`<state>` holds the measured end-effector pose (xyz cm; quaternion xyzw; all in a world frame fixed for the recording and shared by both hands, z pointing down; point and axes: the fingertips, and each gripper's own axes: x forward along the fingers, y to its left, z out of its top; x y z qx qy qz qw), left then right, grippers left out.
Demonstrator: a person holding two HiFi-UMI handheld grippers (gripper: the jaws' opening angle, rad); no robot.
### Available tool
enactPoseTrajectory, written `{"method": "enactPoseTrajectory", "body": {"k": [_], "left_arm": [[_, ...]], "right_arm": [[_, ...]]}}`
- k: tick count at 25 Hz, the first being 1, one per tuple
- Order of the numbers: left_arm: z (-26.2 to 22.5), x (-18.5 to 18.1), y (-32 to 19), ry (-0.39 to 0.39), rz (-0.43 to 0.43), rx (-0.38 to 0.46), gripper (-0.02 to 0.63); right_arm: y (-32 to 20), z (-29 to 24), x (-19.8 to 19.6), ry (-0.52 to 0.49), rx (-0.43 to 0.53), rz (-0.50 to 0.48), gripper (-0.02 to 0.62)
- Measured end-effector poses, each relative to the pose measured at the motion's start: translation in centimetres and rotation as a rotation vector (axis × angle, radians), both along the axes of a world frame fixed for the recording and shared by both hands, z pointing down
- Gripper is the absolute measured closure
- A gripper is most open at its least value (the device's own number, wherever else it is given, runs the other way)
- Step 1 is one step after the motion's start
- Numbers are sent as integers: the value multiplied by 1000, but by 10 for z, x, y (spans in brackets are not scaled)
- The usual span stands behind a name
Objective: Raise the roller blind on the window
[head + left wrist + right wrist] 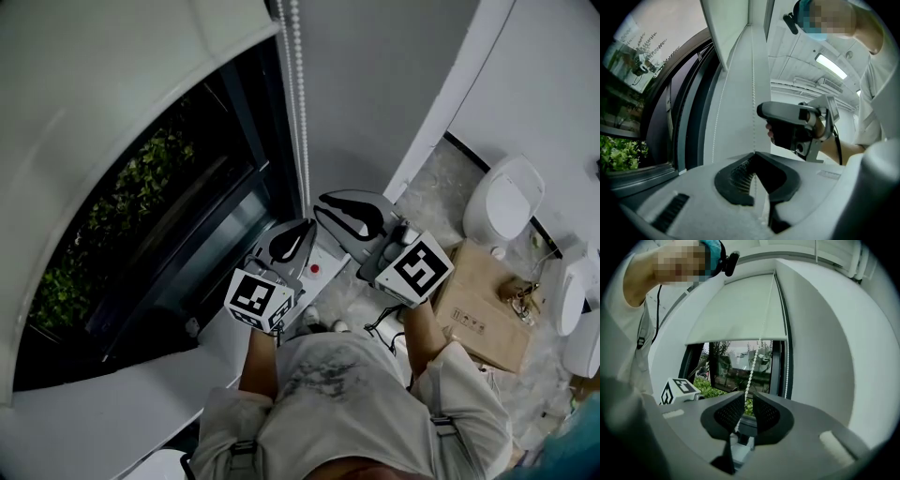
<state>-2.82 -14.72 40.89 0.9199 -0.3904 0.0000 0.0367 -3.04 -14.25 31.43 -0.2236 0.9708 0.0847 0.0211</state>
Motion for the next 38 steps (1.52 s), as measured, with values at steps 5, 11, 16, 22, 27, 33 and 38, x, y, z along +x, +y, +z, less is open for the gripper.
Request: {"method": "enactPoseTrajectory", "body": {"k": [5, 11, 16, 22, 27, 33, 38], "left_arm": [[0, -1, -2, 5, -3, -2, 595], [0, -2, -4, 12, -5, -4, 595], [0, -2, -5, 18, -2, -1, 595], [4, -5, -3, 13, 3, -5, 595], [26, -2, 0, -9, 12, -46, 595], [53, -1, 2, -30, 20, -93, 595], [76, 3, 7, -32, 25, -132, 595]], "right_arm": [[-9, -29, -8, -28, 34, -26, 520], [-13, -49, -18, -36, 59, -44, 509], [-18, -51, -23, -24, 37, -39, 571], [-15, -42, -24, -18, 5, -27, 586], [-16, -27, -25, -9, 26, -7, 586], [-15, 0, -21, 25, 20, 21, 586], [-13, 31, -17, 49, -62, 33, 586]]}}
